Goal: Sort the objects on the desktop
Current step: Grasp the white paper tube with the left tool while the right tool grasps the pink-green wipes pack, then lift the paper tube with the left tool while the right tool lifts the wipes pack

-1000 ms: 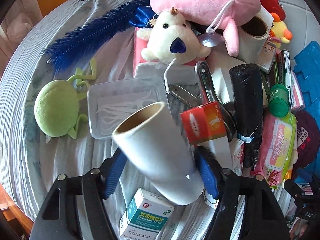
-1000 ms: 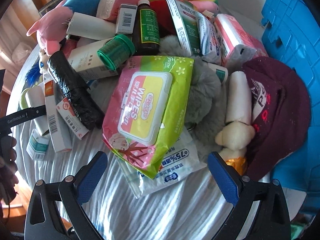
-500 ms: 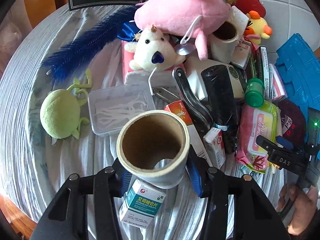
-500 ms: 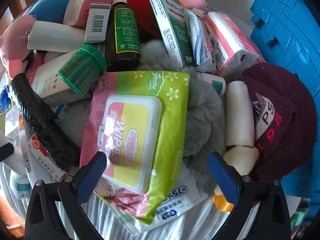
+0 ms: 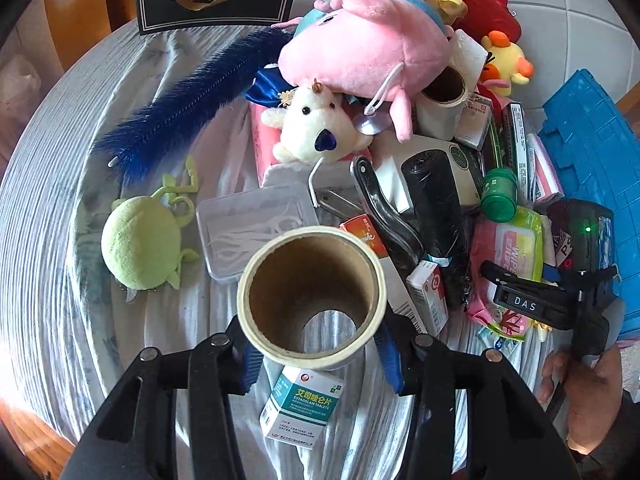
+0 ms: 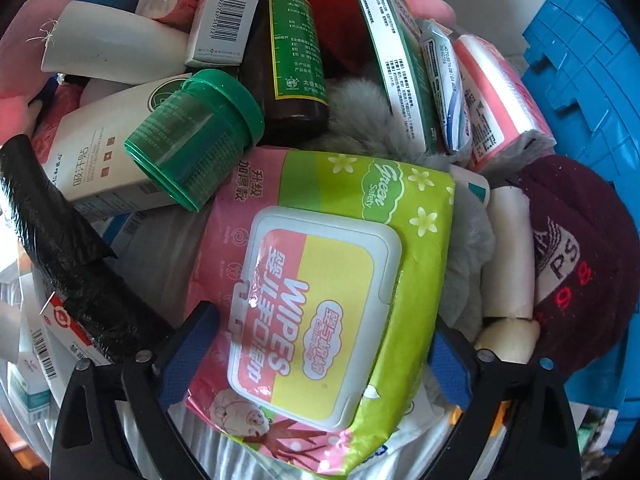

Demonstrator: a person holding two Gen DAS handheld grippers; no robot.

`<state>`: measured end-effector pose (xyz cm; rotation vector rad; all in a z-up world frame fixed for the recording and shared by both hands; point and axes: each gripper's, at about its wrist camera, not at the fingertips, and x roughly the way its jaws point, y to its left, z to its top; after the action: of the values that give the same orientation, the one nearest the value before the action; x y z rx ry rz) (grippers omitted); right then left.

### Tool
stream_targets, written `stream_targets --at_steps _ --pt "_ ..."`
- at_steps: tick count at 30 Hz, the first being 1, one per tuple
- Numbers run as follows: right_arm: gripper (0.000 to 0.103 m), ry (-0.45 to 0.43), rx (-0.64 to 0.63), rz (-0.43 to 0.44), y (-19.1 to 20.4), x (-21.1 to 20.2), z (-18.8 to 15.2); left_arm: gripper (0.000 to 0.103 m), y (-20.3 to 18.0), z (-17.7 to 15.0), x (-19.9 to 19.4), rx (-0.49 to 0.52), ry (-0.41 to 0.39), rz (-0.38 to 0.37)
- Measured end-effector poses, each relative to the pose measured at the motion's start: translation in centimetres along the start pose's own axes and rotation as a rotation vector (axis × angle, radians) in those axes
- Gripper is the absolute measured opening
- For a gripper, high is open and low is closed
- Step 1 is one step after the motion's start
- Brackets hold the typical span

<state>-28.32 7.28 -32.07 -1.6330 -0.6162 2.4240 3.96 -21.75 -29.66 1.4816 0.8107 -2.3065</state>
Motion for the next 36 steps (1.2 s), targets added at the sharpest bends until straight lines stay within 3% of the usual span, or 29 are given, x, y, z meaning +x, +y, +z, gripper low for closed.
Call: stream_targets --at_steps 6,24,34,36 --pt "0.066 -0.013 -0.015 0.033 0.0 -1.2 -0.2 0.047 -0.2 0.3 -0.6 0.008 -0.010 -0.002" --pt "0.065 -0.047 0.034 0.063 -2.4 -6.3 -1.3 0.047 -2.3 1.0 -4.0 0.028 -0.068 -0.011" --pt "0.065 -0.098 0.046 0.070 -3.3 -10.1 -4.5 0.047 -4.4 1.4 -6.5 0.055 -0.102 -0.011" --pt "0.065 -0.108 0.048 0.074 -4.3 -10.2 -3.5 0.047 -4.8 1.4 -7.1 0.060 -0.111 -0.013"
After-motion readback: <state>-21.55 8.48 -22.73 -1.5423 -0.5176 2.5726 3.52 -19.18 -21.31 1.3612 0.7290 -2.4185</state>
